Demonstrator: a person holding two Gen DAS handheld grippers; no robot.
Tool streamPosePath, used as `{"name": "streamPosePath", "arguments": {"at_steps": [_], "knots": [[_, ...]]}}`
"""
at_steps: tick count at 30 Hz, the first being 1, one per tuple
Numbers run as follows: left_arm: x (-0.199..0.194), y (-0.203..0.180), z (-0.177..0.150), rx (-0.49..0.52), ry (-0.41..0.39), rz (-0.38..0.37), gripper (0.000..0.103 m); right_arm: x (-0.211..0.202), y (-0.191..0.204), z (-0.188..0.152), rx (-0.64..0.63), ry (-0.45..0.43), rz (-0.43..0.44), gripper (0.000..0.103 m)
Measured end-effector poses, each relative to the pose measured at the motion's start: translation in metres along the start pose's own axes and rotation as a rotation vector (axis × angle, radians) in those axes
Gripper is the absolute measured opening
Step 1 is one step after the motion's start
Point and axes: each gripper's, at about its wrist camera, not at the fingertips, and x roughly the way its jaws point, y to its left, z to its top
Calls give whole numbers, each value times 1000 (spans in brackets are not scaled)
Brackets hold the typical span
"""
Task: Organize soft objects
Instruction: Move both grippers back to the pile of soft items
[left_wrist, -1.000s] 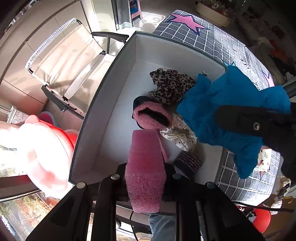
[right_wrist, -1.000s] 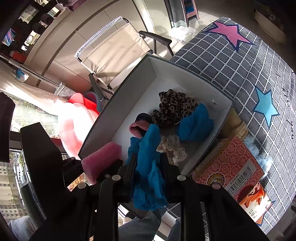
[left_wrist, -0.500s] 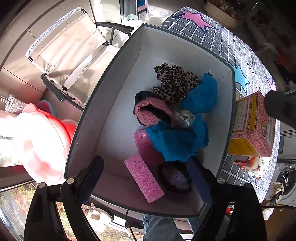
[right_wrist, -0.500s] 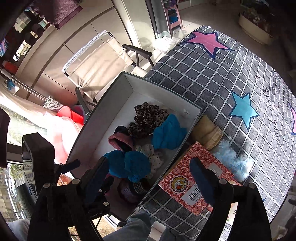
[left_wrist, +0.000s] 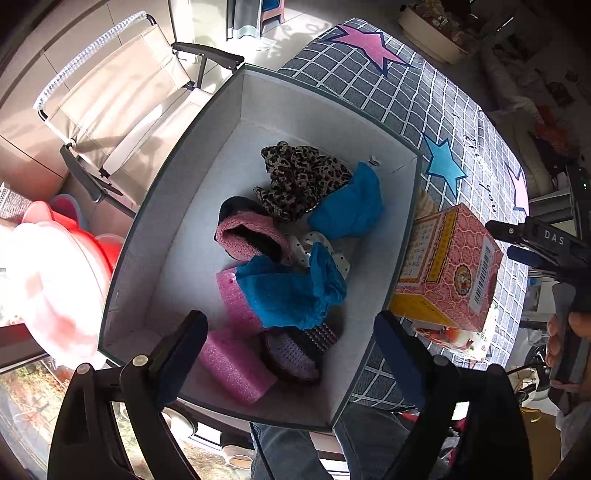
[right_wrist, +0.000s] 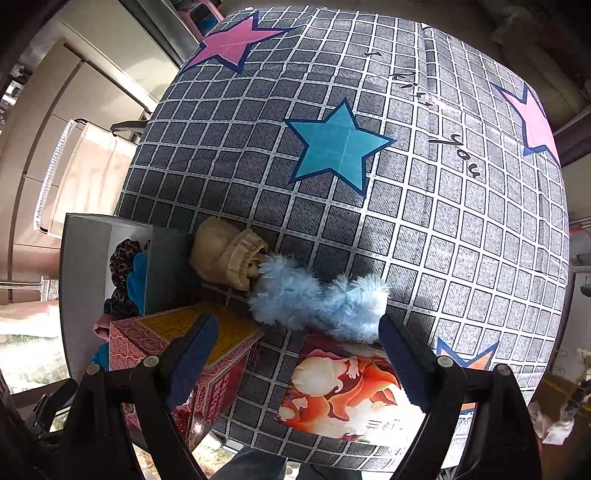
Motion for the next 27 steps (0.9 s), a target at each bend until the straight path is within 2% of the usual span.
{"name": "streamPosePath", "arguments": {"at_steps": [6,10,13,15,17,20,24,27], "knots": [[-1,-8,4,-23,23,30,93,41,-4,21,-19,90,41,90],[-2,-14,6,-37,23,58,93,61,19,39,-112,127,97,90],[-2,-18,6,-52,27,70,93,85,37,46,-199,192,130,90],[-1,-22,8,-58,33,79,93,98,44,48,-235,216,118,90],[1,-26,9,-58,38,83,93,104,42,52,-245,193,70,90],[3,-33,12,-48,42,85,93,91,10,62,-145,81,-50,90],[6,-43,19,-24,46,78,93,65,-55,72,36,12,-149,90],[8,-53,25,1,47,73,93,55,-79,64,62,39,-65,90]]}}
